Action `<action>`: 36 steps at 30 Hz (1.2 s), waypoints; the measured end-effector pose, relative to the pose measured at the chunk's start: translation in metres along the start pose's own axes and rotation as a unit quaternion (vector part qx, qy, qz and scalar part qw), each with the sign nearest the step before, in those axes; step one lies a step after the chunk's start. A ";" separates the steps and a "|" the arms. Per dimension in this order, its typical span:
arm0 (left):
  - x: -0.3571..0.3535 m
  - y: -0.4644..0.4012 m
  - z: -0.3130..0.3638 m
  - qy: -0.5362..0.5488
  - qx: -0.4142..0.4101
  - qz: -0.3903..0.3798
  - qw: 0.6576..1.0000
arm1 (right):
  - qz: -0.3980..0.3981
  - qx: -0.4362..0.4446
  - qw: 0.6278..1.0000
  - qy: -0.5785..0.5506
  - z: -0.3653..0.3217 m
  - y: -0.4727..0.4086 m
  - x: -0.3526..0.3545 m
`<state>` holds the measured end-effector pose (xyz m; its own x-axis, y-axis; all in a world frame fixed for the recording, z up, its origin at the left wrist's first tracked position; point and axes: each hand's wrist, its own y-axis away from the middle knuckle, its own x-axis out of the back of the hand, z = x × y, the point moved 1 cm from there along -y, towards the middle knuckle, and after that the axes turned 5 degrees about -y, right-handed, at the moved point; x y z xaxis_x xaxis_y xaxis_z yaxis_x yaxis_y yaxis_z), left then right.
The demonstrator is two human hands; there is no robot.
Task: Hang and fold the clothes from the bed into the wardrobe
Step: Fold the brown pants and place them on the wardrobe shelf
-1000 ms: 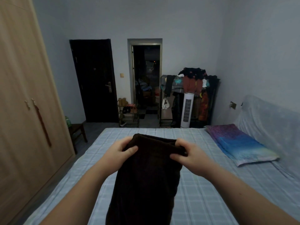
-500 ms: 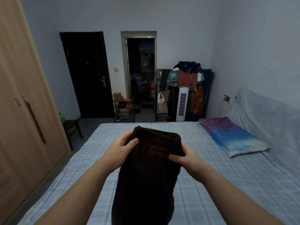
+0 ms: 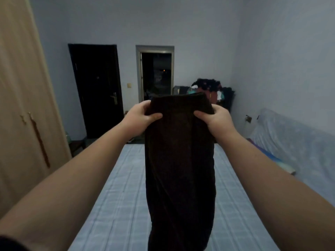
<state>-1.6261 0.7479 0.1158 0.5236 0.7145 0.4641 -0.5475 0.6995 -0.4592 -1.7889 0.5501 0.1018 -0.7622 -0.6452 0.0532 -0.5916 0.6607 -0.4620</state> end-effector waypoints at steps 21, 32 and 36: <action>0.098 0.042 0.073 0.102 -0.147 -0.018 0.984 | -0.058 0.042 0.997 -0.002 -0.142 0.058 -0.017; 0.077 0.033 0.017 0.148 -0.054 -0.046 0.986 | -0.071 -0.021 0.994 -0.083 -0.083 0.048 -0.025; 0.043 0.018 -0.034 0.102 0.035 -0.074 0.991 | -0.075 -0.100 0.990 -0.061 -0.010 0.024 -0.029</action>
<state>-1.5910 0.7918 0.1018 0.7193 0.5963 0.3565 -0.4950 0.7999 -0.3393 -1.7833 0.5883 0.0978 -0.6325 -0.7746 -0.0047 -0.7448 0.6098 -0.2711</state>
